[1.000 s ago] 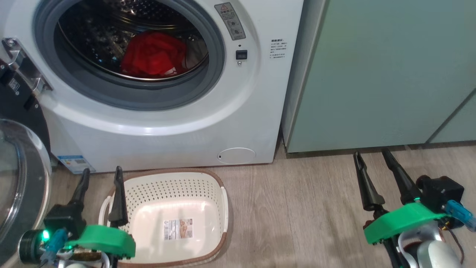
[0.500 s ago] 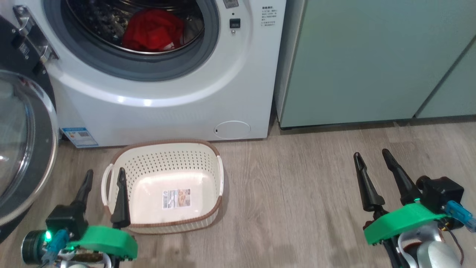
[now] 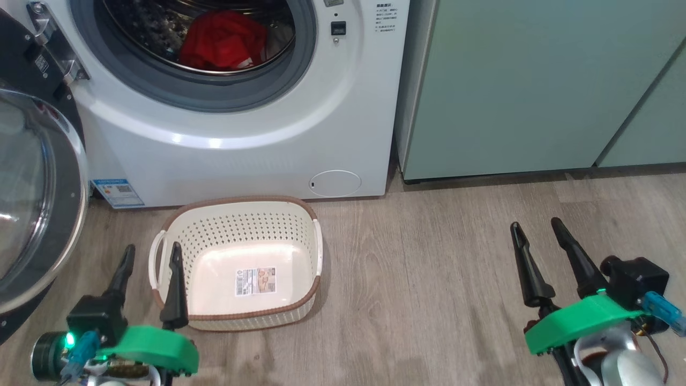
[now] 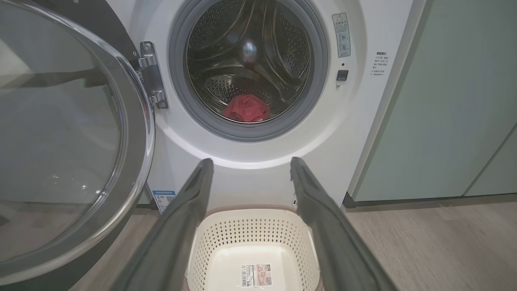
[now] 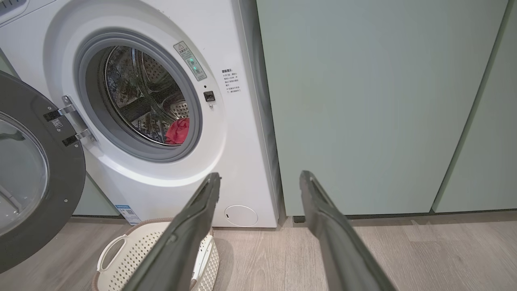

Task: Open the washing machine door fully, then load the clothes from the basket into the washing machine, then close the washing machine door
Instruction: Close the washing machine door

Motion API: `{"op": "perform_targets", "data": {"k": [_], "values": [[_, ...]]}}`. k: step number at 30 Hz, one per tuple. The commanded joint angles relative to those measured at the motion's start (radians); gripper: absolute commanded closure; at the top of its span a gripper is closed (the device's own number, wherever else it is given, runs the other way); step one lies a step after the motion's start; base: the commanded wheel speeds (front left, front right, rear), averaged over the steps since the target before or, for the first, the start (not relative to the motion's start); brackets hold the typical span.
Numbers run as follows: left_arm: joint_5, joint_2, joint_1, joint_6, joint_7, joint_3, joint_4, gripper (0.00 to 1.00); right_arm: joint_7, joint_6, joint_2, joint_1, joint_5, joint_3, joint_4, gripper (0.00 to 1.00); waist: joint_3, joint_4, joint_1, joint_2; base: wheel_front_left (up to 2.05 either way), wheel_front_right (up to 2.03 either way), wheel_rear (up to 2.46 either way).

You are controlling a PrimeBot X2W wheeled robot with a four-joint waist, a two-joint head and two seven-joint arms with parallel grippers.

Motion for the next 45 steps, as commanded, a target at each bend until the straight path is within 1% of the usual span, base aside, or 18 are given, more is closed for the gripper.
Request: {"op": "perform_targets", "data": {"k": [1, 19, 25, 31, 40, 41, 45], "values": [[-0.005, 0.024, -0.039, 0.000, -0.009, 0.043, -0.034, 0.00, -0.010, 0.000, -0.002, -0.022, 0.006, 0.022, -0.030, 0.00, 0.001, 0.001, 0.0000, 0.0000, 0.00, 0.00, 0.00], [-0.009, 0.023, -0.033, 0.002, -0.010, 0.036, -0.029, 0.00, -0.012, 0.000, -0.002, -0.015, 0.008, 0.021, -0.025, 0.00, -0.013, 0.008, 0.0000, 0.0000, 0.00, 0.00, 0.00], [-0.007, 0.019, -0.039, -0.002, -0.010, 0.024, -0.025, 0.00, -0.012, 0.000, -0.002, -0.005, 0.010, 0.016, -0.027, 0.00, -0.020, 0.033, 0.0000, 0.0000, 0.00, 0.00, 0.00], [-0.003, 0.021, -0.047, 0.000, -0.010, 0.022, -0.025, 0.00, -0.011, 0.000, -0.002, 0.001, 0.013, 0.020, -0.034, 0.00, -0.025, 0.101, 0.0000, 0.0000, 0.00, 0.00, 0.00], [-0.001, 0.027, -0.036, 0.011, -0.008, 0.023, -0.035, 0.00, -0.016, 0.000, -0.002, 0.004, 0.022, 0.028, -0.037, 0.00, -0.030, 0.258, 0.0000, 0.0000, 0.00, 0.00, 0.00], [-0.001, 0.027, -0.036, 0.011, -0.008, 0.023, -0.035, 0.00, -0.016, 0.000, -0.002, 0.004, 0.022, 0.028, -0.037, 0.00, -0.030, 0.258, 0.0000, 0.0000, 0.00, 0.00, 0.00], [-0.004, 0.027, -0.030, 0.017, -0.009, 0.028, -0.040, 0.00, -0.018, 0.000, -0.002, 0.002, 0.025, 0.031, -0.035, 0.00, -0.030, 0.325, 0.0000, 0.0000, 0.00, 0.00, 0.00]]}}
